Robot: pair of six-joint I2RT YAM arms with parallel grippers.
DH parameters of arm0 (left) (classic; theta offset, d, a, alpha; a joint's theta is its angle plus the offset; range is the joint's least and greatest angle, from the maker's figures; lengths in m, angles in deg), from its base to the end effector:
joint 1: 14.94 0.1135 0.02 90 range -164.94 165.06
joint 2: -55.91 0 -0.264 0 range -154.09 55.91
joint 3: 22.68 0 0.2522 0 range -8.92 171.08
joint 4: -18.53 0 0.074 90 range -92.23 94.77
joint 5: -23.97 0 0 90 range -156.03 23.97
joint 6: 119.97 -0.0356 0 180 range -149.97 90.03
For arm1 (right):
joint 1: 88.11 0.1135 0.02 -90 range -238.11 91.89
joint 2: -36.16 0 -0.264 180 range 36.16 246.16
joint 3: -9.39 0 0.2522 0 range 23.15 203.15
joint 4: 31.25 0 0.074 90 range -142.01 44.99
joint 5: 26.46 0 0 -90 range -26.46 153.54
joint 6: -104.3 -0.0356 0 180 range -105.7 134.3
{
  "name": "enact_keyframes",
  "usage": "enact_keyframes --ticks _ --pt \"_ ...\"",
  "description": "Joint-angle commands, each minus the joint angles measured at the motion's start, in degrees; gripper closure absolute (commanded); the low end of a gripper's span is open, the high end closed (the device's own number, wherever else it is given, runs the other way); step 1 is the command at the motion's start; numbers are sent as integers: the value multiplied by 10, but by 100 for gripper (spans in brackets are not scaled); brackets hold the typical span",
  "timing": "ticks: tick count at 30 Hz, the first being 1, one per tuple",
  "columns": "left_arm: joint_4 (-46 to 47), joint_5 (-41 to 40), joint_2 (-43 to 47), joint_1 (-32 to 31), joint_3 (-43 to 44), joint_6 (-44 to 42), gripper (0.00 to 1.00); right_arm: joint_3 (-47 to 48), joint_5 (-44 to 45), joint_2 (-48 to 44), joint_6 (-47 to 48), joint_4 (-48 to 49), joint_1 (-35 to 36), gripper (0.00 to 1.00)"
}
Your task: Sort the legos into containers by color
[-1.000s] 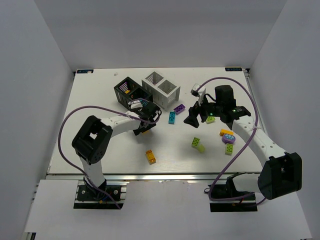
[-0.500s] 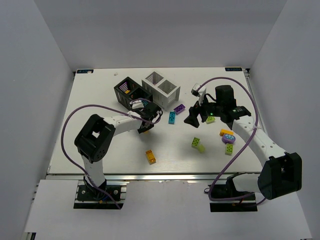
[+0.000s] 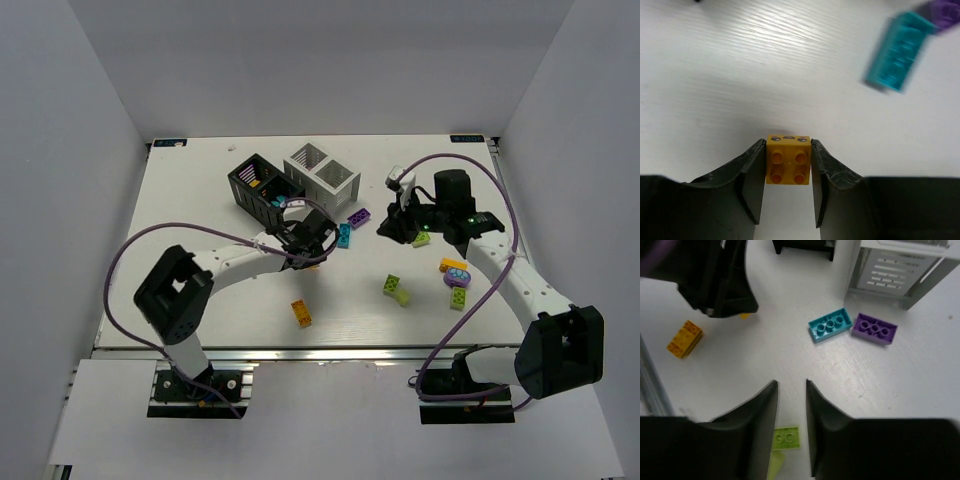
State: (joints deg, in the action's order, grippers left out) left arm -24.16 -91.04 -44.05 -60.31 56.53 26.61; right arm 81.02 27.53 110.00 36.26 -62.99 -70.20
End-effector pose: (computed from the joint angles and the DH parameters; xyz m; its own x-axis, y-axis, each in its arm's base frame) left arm 0.2559 -0.2378 0.1891 -0.7735 -0.2931 -0.5619 -0.2424 0.9561 -0.1649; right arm 0.2636 0.1072 0.2999 -0.2263 -0.3910 -0.8921 -0.8598 0.5105 -0.0057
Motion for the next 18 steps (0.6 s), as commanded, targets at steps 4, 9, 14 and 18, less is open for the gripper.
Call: enact_keyframes --ticks 4,9,14,18 --pt "13 10 116 -10 25 -37 100 30 -9 -15 2 2 -8 100" --pt "-44 -5 75 -10 168 -88 100 37 -3 -13 3 3 -9 100" --pt "-58 -4 43 4 244 -116 100 45 -1 -13 3 2 -10 100" --pt "-68 -1 31 41 274 -129 100 46 0 -13 5 -4 -11 100"
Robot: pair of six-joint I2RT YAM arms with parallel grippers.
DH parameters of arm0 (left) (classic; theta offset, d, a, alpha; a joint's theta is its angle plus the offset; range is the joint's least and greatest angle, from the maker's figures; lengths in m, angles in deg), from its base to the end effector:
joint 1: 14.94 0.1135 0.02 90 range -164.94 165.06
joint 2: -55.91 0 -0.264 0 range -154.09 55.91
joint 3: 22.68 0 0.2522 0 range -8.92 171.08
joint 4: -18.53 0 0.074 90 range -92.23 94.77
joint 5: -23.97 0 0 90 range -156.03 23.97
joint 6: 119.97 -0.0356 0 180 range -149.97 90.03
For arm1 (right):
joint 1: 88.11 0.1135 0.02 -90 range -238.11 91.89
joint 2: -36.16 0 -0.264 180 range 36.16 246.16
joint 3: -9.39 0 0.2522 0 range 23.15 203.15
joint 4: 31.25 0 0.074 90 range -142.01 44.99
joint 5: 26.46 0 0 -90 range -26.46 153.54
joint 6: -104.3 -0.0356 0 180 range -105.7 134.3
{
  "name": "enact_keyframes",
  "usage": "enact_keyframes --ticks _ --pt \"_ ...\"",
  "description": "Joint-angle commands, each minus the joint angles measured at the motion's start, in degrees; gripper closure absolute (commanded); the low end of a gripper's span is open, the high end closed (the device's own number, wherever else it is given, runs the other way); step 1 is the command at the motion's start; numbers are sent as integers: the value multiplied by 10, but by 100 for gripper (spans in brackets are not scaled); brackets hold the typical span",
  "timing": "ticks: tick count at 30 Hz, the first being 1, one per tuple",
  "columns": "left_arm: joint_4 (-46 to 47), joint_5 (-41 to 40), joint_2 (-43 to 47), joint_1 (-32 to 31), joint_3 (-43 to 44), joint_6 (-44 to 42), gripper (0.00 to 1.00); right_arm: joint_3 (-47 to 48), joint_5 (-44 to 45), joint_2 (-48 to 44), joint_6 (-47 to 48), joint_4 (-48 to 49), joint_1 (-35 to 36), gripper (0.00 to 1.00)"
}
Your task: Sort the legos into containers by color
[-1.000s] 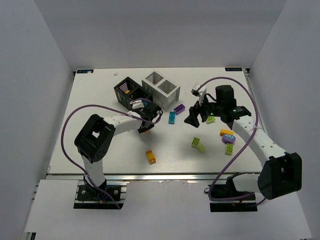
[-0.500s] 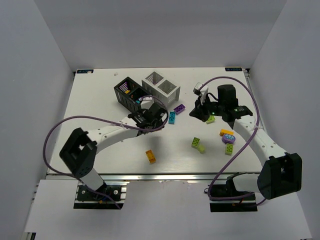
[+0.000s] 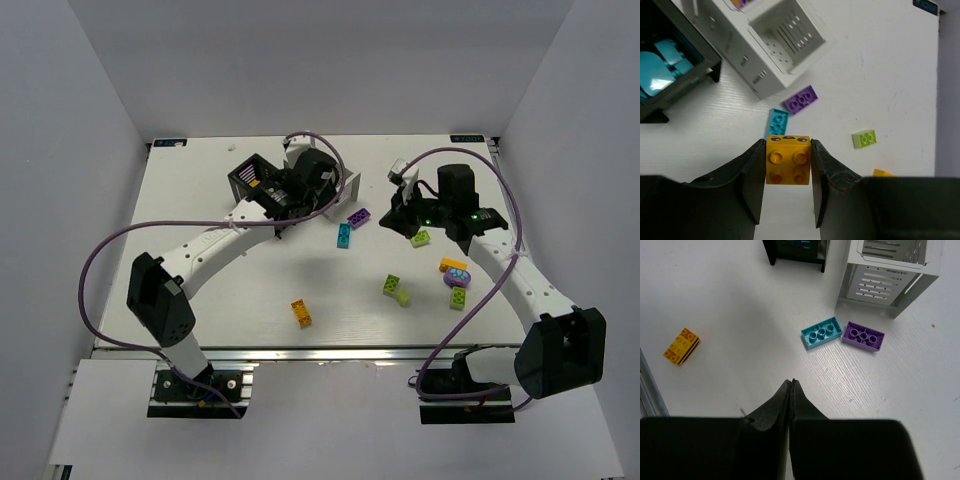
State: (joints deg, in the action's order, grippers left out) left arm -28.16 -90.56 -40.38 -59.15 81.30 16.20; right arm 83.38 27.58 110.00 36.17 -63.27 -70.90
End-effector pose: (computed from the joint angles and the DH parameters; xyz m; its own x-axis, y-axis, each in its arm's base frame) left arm 0.2838 -0.2554 0.3427 -0.6032 -0.3288 -0.7267 -0.0463 0.9240 -0.3797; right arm 0.2670 0.1046 0.3134 -0.2014 -0.3780 -0.9036 -0.8522 0.5224 -0.0286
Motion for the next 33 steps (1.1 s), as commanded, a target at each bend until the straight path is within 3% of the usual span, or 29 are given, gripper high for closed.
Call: enact_keyframes --ticks 1,9,15,27,31,33 --pt "-30 -2 -7 40 26 -25 100 23 -2 -12 7 -5 -3 100" --pt "-42 13 -48 162 96 -98 100 28 -29 2 27 -33 -3 100" --pt "-36 -26 -105 210 145 -137 100 28 -38 7 38 -49 -3 100" --pt "-28 -46 -197 270 198 -165 99 24 -44 16 69 -76 -2 86" --pt "-29 -39 -210 276 203 -166 92 28 -44 21 73 -77 -3 76" --pt "-31 -36 -213 276 202 -166 80 30 -43 24 77 -78 -3 69"
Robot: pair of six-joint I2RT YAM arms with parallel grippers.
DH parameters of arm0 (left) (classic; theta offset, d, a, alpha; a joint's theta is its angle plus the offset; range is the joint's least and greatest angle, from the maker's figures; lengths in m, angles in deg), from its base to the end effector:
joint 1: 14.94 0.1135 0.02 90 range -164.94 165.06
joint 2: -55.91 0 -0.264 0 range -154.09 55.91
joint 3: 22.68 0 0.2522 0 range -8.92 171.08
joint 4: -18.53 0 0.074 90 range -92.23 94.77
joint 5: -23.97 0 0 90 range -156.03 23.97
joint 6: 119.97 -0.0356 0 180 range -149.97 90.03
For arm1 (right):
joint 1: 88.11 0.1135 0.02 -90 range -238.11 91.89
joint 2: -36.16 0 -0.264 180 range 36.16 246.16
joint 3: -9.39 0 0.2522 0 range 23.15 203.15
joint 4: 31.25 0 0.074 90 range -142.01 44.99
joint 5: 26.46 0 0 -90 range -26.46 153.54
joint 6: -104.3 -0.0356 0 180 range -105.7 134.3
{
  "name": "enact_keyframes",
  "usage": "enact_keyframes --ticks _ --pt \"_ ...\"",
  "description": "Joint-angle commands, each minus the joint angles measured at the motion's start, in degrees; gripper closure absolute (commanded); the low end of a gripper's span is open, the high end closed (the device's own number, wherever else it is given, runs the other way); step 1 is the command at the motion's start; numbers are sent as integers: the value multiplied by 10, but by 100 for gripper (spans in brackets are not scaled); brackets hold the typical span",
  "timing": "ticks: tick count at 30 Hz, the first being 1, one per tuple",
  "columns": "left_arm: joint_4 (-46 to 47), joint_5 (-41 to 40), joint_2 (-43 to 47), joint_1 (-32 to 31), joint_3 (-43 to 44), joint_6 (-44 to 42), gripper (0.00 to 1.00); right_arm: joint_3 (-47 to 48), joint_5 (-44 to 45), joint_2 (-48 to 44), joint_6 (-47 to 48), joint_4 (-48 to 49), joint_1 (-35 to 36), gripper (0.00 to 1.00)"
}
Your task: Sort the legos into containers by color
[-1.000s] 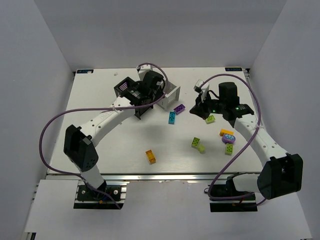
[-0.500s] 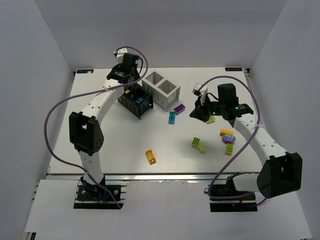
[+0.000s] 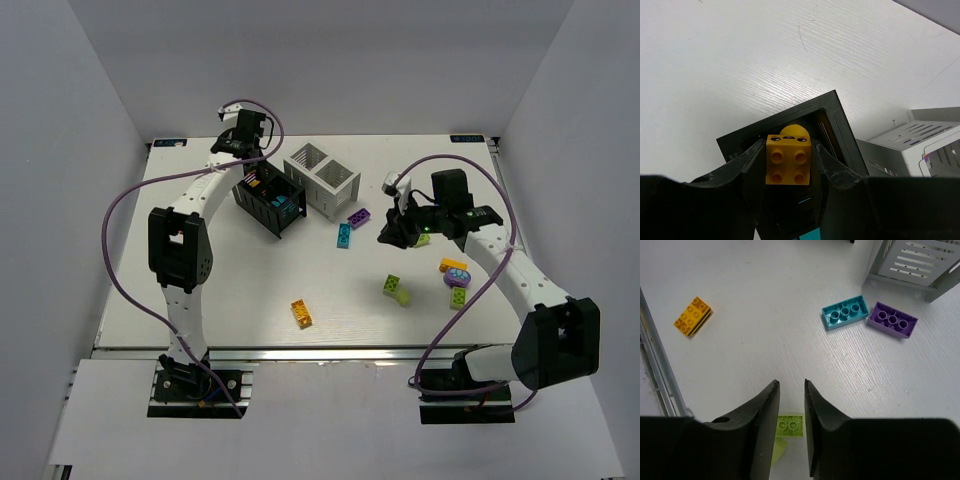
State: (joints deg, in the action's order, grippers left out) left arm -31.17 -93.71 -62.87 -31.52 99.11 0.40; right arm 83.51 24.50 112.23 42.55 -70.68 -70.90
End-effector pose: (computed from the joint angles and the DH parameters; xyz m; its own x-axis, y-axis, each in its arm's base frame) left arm 0.4565 -0.1186 0.2813 -0.5751 -0.2959 -0.7627 -0.3981 0.9157 -0.0552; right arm 0.2654 0.1057 0.2940 -0.2338 -0.4573 -0.8580 -0.8990 0.4378 0.0116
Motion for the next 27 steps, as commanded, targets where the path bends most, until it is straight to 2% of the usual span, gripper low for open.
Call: enact_keyframes --ticks 1,2,3,6,9,14,19,22,25,27 --pt "-2 -4 12 0 22 -5 74 31 -13 3 14 -5 -3 67" --pt "-2 -4 14 0 20 -4 69 32 -12 5 15 -6 -3 64" --pt "-1 -3 16 0 16 -2 60 34 -13 6 18 -8 -3 59" --pt "-2 2 19 0 11 2 47 39 -16 9 27 -16 -3 51" --pt "-4 5 22 0 12 5 43 45 -18 12 34 -26 0 49" --pt "-9 7 37 0 13 9 29 60 -27 20 56 -54 12 43" --pt "-25 21 69 1 19 8 28 71 -38 24 73 -86 36 38" --pt "-26 46 129 2 -25 1 24 70 -31 34 88 -116 82 36" --pt "9 80 231 2 -145 6 17 47 7 36 74 -111 157 36" --pt "37 93 319 2 -252 16 5 32 46 40 25 -78 208 34"
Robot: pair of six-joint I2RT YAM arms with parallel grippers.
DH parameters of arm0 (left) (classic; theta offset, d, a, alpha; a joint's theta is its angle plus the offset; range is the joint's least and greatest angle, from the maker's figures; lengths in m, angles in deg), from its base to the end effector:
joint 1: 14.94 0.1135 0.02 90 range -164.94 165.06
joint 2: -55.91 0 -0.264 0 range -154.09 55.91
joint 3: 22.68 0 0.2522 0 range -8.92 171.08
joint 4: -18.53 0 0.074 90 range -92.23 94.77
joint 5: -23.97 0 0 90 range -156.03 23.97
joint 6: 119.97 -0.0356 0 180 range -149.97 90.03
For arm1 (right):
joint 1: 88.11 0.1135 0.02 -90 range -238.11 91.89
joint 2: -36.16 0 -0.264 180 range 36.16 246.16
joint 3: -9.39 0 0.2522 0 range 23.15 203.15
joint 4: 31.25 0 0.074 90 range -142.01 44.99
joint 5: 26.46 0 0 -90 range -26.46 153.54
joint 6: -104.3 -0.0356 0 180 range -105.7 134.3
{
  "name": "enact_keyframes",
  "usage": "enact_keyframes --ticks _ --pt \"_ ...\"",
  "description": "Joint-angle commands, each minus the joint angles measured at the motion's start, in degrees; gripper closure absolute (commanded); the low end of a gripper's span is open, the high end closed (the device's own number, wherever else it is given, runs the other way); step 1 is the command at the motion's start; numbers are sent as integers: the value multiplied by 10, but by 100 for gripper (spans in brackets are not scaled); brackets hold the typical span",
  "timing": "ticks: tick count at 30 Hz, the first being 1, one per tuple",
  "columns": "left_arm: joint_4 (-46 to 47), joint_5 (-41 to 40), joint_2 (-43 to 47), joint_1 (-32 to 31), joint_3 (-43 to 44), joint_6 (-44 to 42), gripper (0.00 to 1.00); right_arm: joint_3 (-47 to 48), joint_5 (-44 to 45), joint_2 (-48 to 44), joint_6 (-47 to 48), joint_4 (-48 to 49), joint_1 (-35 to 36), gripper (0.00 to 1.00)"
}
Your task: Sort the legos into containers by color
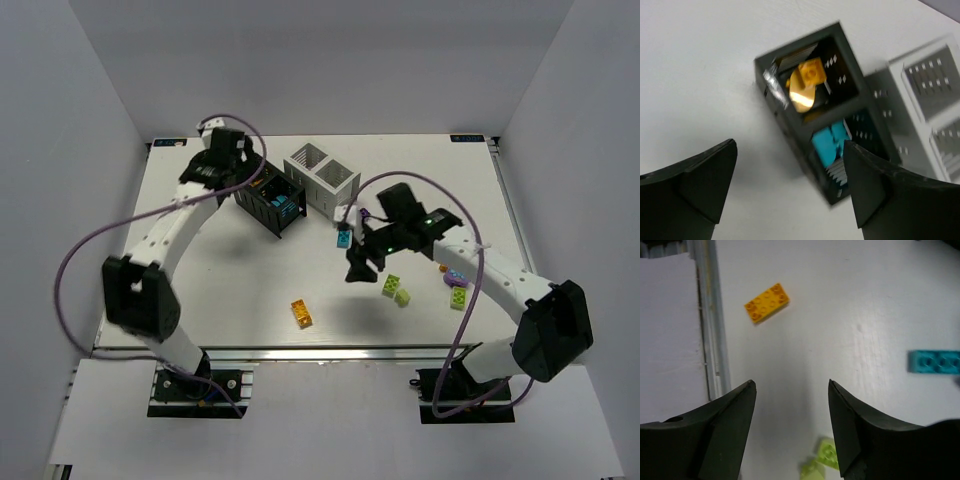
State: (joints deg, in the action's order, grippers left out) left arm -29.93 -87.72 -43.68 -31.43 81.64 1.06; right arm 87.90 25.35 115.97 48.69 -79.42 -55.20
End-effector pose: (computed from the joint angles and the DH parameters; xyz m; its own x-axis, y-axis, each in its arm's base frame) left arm 0.3803 -0.0989 0.3206 -0.5719 -0.3302 -0.7509 -0.3351 0.9296 -0.1536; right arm 0.2329 0.1770 0.2901 -0.0948 -0.5902 -0.8017 -0.9912 0.1311 0.0207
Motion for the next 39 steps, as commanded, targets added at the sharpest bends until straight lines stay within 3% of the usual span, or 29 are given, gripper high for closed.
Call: enact_keyframes --ticks 1,6,8,13,17,25,34,39 --pt "31 42 155 2 -111 26 3 -16 51 16 -52 19 66 36" --pt "30 53 304 3 -313 84 2 4 126 83 -156 41 157 35" --pt "24 48 375 3 -357 113 2 25 198 118 -225 52 198 35" --pt "1 37 495 3 -440 159 2 63 301 184 -310 47 263 21" --pt "-35 30 563 3 -460 173 2 68 293 206 -383 51 291 15" --pt "-63 30 624 3 -496 198 2 107 313 253 -434 66 309 11" --pt "-79 21 643 3 -502 206 2 173 373 321 -456 73 319 11" --pt "-85 14 659 3 -506 214 2 180 387 341 -457 66 323 18"
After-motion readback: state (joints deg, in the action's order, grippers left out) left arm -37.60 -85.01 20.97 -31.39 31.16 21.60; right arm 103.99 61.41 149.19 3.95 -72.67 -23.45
